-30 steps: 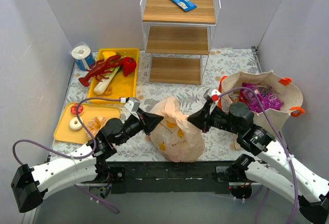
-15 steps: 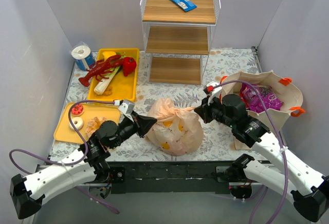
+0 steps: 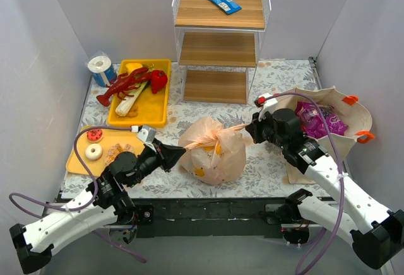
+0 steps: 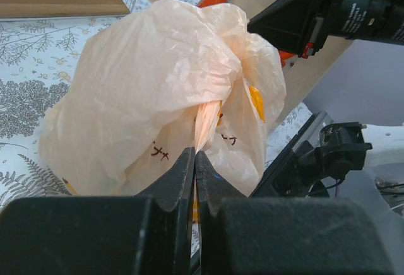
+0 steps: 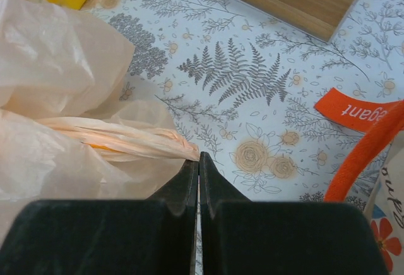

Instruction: Place the mixed food into the grocery bags and tie them

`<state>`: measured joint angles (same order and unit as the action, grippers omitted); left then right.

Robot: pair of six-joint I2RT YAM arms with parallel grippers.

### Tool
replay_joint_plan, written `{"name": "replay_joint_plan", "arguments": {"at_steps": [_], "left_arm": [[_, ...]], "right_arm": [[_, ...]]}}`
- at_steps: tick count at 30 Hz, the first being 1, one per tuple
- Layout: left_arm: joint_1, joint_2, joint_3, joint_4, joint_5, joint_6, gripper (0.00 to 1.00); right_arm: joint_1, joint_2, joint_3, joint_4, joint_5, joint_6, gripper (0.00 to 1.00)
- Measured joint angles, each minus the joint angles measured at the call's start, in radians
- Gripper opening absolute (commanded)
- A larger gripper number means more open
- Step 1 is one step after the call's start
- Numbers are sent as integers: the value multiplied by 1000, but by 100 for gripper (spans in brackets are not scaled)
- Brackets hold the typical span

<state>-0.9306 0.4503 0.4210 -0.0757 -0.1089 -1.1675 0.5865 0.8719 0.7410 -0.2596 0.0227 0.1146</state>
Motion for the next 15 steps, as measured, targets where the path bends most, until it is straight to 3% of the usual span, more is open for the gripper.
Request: {"name": "replay_joint_plan", "arguments": {"at_steps": [6,13,14,15], "left_arm": [[0,-69,3,-50,-16,-27,0],[2,-13,3,-74,-27,-49,2],[2,-3,4,-82,-28,-52,12],[2,5,5,-85,-27,-52,41]], "right_arm": [[-34,-16,-12,14,-26,13,1],[-52,-22,-86,57,-58,39,1],[-55,-22,-99,59,-66,45,1],[-57,-22,-110,61,-75,49,1]]}}
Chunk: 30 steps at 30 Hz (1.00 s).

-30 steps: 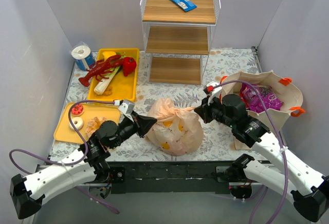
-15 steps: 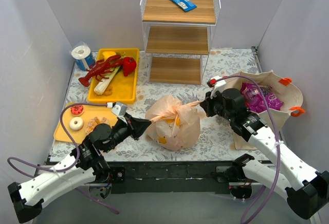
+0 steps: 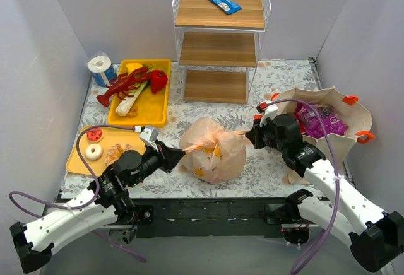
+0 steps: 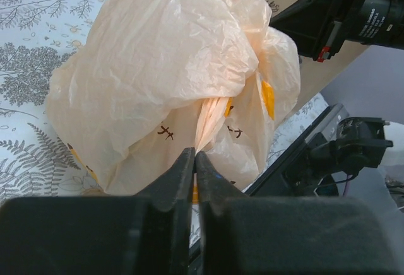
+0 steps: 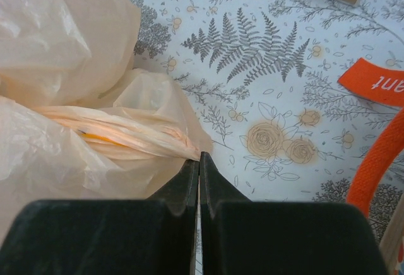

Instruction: Place the mixed food into the grocery bags and tie them

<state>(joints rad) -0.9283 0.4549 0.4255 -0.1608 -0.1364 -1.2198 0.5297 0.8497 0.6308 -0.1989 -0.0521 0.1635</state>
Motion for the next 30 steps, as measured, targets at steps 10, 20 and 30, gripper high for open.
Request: {"name": "replay_joint_plan", "arguments": {"at_steps": [10,20,30], "left_arm": [[4,40,82,-27,14,35,94],[4,328,179,-124,35,89,74],[4,321,179,-152,48,71,49]], "right_arm": [[-8,-31,-35,37,-100,15,1],[-9,-48,-35,42,-135,13,1],[-11,-50,-35,42,-135,12,1]]}}
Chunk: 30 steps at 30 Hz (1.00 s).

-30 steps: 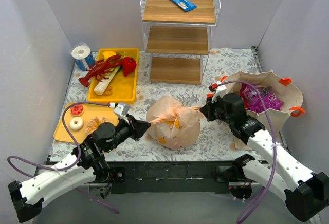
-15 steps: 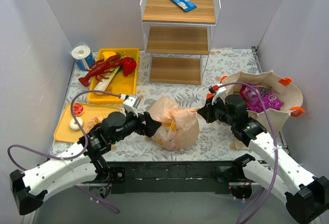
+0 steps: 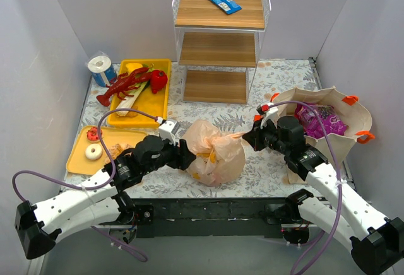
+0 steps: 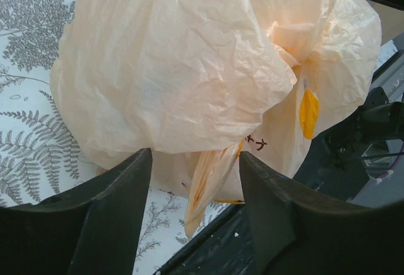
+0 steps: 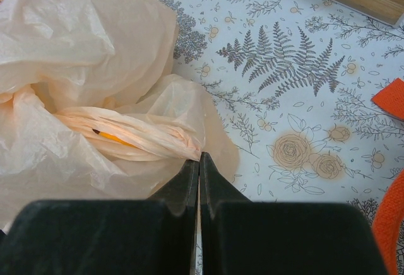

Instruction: Place the mixed food into the grocery bags and tie them

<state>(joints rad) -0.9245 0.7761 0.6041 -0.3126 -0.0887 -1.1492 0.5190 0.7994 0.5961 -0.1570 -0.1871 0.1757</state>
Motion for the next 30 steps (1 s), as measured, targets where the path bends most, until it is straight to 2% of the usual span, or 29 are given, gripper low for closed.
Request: {"name": "replay_joint_plan", "arguments": {"at_steps": [1,4,6,9,14,16,24,28,29,30], "left_arm": [[0,0,0,-2,3,-1,44],[0,0,-1,-1,26,-8,44],[0,0,-1,-2,33,-15,58],[0,-1,-1,-16,32,-35,61],[0,-40,-1,-40,25,-64,53],[0,-56,-1,-39,27,-71,45],[0,-19,-3,-26,62,-89,43],[0,16,-3,-9,87,-92,29],[0,21,-3,-5,92,-93,21],[0,23,-4,-1,98,-94,17]], "right_arm": [[0,0,0,0,0,0,1],[0,4,0,1,0,0,1],[0,11,0,2,-2,0,1],[0,14,0,2,-3,0,1],[0,14,0,3,-7,0,1],[0,14,0,3,-8,0,1],[0,14,0,3,-11,0,1],[0,13,0,3,-10,0,1],[0,12,0,3,-9,0,1],[0,11,0,3,-6,0,1]]}}
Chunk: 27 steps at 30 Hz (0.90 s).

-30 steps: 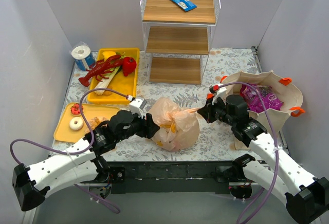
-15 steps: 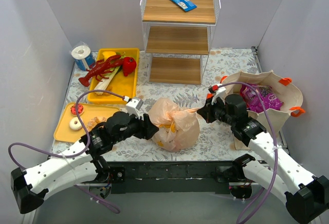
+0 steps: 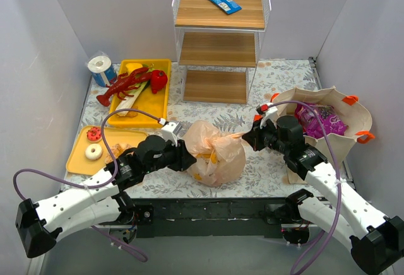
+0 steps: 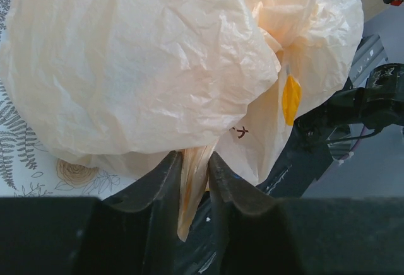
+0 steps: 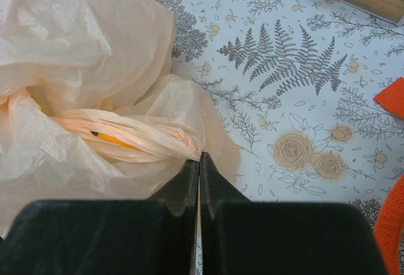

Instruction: Place the mixed food into the grocery bags and tie them

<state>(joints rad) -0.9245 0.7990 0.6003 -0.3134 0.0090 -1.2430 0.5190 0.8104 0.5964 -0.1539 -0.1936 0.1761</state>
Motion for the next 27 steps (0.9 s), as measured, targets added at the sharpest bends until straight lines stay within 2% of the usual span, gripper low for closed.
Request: {"name": "replay_joint_plan", "arguments": {"at_steps": [4,8,11,18,27], "left_arm": [[0,3,0,6,13,2,9],[0,-4,0,7,5,2,6],[0,-40,2,19,-18,2,0],[0,-112,10,71,-61,0,0],[0,-142,-12,72,-76,-11,0]], "right_arm": [[0,0,2,-1,17,0,1],[1,-4,38,-9,83,2,1],[12,-5,97,-25,142,0,1],[28,11,218,-30,225,-19,1],[35,77,220,-40,285,-23,1]]}}
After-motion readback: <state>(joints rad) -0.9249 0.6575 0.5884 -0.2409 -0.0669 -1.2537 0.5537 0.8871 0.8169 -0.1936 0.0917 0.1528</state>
